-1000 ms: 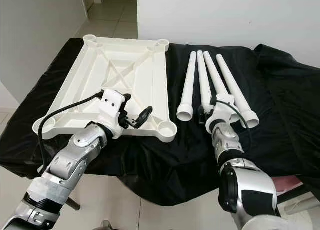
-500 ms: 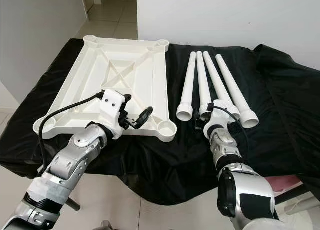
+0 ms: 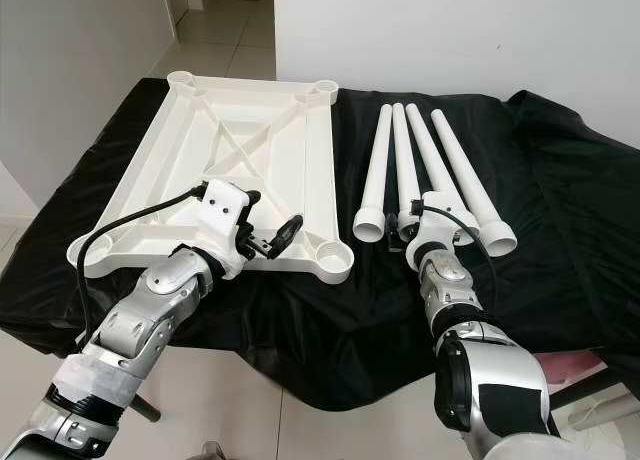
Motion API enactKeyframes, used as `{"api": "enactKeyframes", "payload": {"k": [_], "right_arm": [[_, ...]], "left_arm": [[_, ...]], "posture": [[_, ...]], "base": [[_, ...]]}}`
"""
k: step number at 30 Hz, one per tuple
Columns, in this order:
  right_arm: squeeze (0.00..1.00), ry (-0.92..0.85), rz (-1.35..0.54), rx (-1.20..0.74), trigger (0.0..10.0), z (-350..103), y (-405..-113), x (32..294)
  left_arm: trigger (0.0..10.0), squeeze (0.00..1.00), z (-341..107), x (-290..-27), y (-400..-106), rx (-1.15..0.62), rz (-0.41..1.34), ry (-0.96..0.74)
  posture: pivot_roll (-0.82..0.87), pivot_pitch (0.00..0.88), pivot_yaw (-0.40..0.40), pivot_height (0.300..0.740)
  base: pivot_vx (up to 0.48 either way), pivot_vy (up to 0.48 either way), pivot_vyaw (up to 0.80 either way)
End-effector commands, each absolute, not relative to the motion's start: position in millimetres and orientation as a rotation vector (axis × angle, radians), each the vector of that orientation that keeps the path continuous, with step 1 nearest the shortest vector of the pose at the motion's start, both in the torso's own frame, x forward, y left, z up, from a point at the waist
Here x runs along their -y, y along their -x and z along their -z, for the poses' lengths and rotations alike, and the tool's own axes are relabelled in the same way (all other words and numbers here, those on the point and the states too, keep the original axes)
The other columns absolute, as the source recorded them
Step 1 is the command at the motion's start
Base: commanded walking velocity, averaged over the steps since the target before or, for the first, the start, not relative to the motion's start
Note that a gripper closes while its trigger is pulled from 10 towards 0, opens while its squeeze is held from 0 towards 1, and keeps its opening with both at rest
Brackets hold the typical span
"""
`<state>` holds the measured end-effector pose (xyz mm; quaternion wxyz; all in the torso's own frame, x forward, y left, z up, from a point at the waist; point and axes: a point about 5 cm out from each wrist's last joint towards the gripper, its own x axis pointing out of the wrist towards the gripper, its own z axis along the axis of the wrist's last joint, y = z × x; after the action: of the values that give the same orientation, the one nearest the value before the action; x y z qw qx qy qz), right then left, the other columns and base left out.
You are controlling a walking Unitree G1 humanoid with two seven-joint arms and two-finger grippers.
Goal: Building children table
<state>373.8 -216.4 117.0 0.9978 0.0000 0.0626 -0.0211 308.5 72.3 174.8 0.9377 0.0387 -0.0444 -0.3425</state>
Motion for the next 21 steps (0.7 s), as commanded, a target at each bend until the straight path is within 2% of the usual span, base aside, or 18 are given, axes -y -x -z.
{"api": "enactKeyframes", "payload": {"k": [1, 2, 3, 5, 10, 11, 15, 16, 17, 18, 20, 21], "right_arm": [[0.00, 0.000, 0.046, -0.163, 3.8, -115, -374, 217], [0.00, 0.000, 0.046, -0.163, 3.8, -115, -374, 217], [0.00, -0.004, 0.045, -0.171, 0.6, -114, -374, 217], [0.00, -0.008, 0.045, -0.189, 0.0, -112, -374, 215], [0.00, -0.033, 0.050, -0.214, 0.0, -107, -373, 214], [0.00, -0.044, 0.052, -0.220, 9.8, -106, -372, 214], [0.00, -0.053, 0.059, -0.224, 10.0, -104, -372, 213], [0.87, -0.081, 0.064, -0.222, 10.0, -103, -371, 213], [0.87, -0.081, 0.064, -0.222, 10.0, -103, -371, 213], [1.00, -0.084, 0.063, -0.217, 10.0, -104, -371, 213], [1.00, -0.077, 0.056, -0.207, 10.0, -105, -371, 213], [0.33, -0.073, 0.052, -0.199, 10.0, -106, -372, 213]], "left_arm": [[10.0, 0.00, -176, -70, -307, 0.095, 0.802, -0.092], [10.0, 0.00, -176, -70, -307, 0.095, 0.802, -0.092], [10.0, 0.00, -176, -70, -307, 0.096, 0.800, -0.093], [10.0, 0.00, -176, -70, -307, 0.098, 0.797, -0.093], [10.0, 0.00, -176, -71, -306, 0.101, 0.793, -0.094], [10.0, 0.00, -177, -71, -306, 0.102, 0.791, -0.095], [10.0, 0.00, -177, -71, -307, 0.103, 0.790, -0.095], [10.0, 0.00, -177, -71, -307, 0.103, 0.789, -0.095], [10.0, 0.00, -177, -71, -307, 0.103, 0.789, -0.095], [10.0, 0.00, -177, -71, -307, 0.103, 0.790, -0.095], [10.0, 0.00, -177, -71, -307, 0.103, 0.792, -0.094], [10.0, 0.00, -177, -71, -307, 0.103, 0.793, -0.094]], "posture": [[0.06, 0.000, -0.048, 0.740], [0.06, 0.000, -0.048, 0.740], [0.06, 0.000, -0.051, 0.740], [0.06, 0.000, -0.051, 0.740], [0.07, 0.000, -0.053, 0.740], [0.07, 0.000, -0.053, 0.740], [0.07, 0.000, -0.053, 0.740], [0.07, 0.000, -0.051, 0.740], [0.07, 0.000, -0.051, 0.740], [0.07, 0.000, -0.050, 0.740], [0.07, 0.000, -0.049, 0.740], [0.07, 0.000, -0.049, 0.740]], "base": [[0.000, 0.000, 0.00], [0.000, 0.000, 0.00], [0.000, 0.000, 0.00], [0.000, 0.000, 0.00], [0.000, 0.000, 0.00], [0.000, 0.000, 0.00], [0.000, 0.000, 0.00], [0.000, 0.000, 0.00], [0.000, 0.000, 0.00], [0.000, 0.000, 0.00], [0.000, 0.000, 0.00], [0.000, 0.000, 0.00]]}}
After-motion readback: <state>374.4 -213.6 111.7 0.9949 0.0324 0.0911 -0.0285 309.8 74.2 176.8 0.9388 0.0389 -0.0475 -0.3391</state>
